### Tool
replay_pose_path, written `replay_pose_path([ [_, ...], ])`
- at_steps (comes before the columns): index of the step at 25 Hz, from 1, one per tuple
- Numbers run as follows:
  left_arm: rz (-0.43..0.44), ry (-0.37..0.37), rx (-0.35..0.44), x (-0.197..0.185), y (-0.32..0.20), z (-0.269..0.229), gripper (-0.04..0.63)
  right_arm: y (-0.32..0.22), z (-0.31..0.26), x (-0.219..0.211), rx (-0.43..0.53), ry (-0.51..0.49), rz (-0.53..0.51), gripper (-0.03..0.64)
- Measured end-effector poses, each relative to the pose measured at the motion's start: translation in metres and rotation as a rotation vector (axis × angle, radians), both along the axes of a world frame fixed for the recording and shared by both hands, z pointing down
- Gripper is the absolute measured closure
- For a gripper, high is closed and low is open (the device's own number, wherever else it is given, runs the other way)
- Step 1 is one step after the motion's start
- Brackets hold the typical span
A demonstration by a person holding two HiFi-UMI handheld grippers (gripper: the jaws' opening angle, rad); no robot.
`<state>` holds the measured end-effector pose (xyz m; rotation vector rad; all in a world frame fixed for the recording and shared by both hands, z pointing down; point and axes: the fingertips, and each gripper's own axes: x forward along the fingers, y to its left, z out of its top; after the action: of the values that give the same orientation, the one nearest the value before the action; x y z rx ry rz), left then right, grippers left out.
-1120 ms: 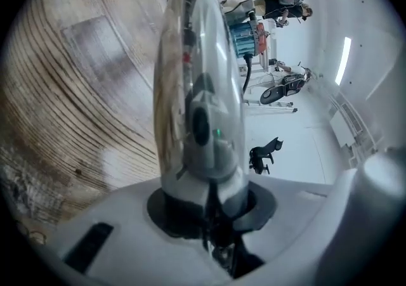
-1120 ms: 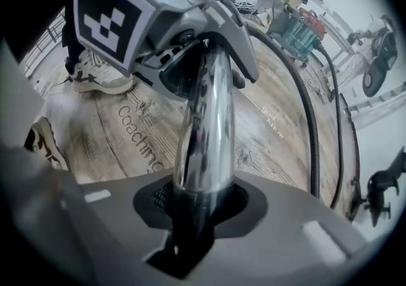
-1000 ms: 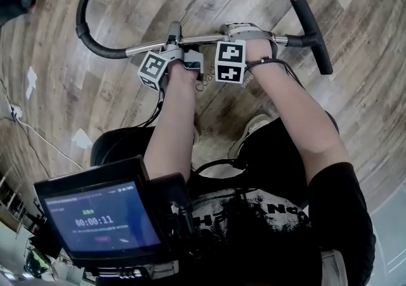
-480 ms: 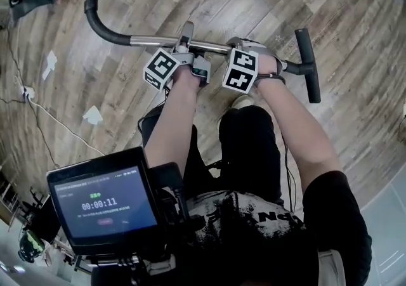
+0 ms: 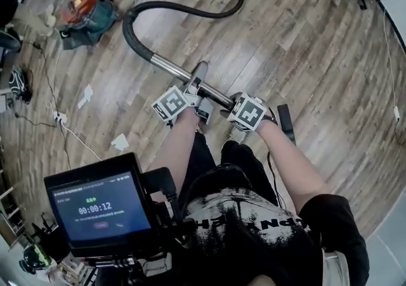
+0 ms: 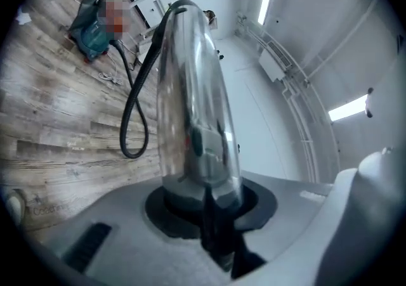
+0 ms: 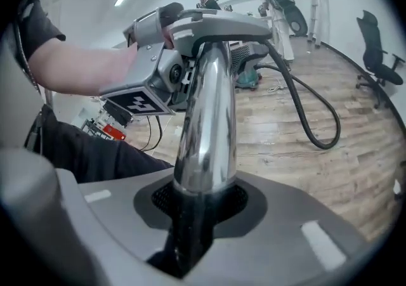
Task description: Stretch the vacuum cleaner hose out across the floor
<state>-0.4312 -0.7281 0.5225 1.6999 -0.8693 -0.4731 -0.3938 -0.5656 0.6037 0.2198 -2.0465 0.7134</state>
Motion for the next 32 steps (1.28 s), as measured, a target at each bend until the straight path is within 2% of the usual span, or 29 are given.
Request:
replay_pose_path([
  [2,0.051,0.028,0.035,0.021,-0.002,-0.038,0.513,-0.002,-0.034,0.015,0.009,0.003,0.029,0.512],
  [5,0.106,0.031,0.011,0.051,0.004,-0.076,0.531,0.003,-0.066,0.036,0.060,0.056,0.039,0.510],
  [8,0.146,-0.020,-0.022,0.076,0.019,-0.101,0.532,0.005,-0.089,0.057,0.277,0.225,-0.015,0.447],
  [10,0.170,-0.047,-0.014,0.087,0.025,-0.117,0.532,0.000,-0.102,0.063,0.392,0.305,0.011,0.431],
  [11,0.179,-0.055,-0.004,0.091,0.025,-0.124,0.532,-0.004,-0.107,0.065,0.418,0.317,0.050,0.439],
  [14,0.200,-0.049,0.031,0.103,0.022,-0.134,0.531,-0.010,-0.112,0.075,0.415,0.288,0.166,0.493],
  [17,0.227,-0.002,0.078,0.115,0.015,-0.145,0.518,-0.018,-0.120,0.086,0.384,0.243,0.212,0.512],
  [22,0.133,0.053,0.158,0.096,-0.016,-0.161,0.517,-0.019,-0.130,0.107,0.355,0.253,0.177,0.532],
  [26,0.116,0.183,0.149,0.104,-0.018,-0.180,0.547,-0.017,-0.133,0.124,0.347,0.254,0.145,0.532],
  [29,0.095,0.153,0.142,0.113,-0.019,-0.185,0.549,-0.020,-0.141,0.137,0.371,0.251,0.129,0.529],
  [32,0.077,0.121,0.156,0.132,-0.002,-0.183,0.549,-0.010,-0.134,0.157,0.442,0.282,0.112,0.515],
])
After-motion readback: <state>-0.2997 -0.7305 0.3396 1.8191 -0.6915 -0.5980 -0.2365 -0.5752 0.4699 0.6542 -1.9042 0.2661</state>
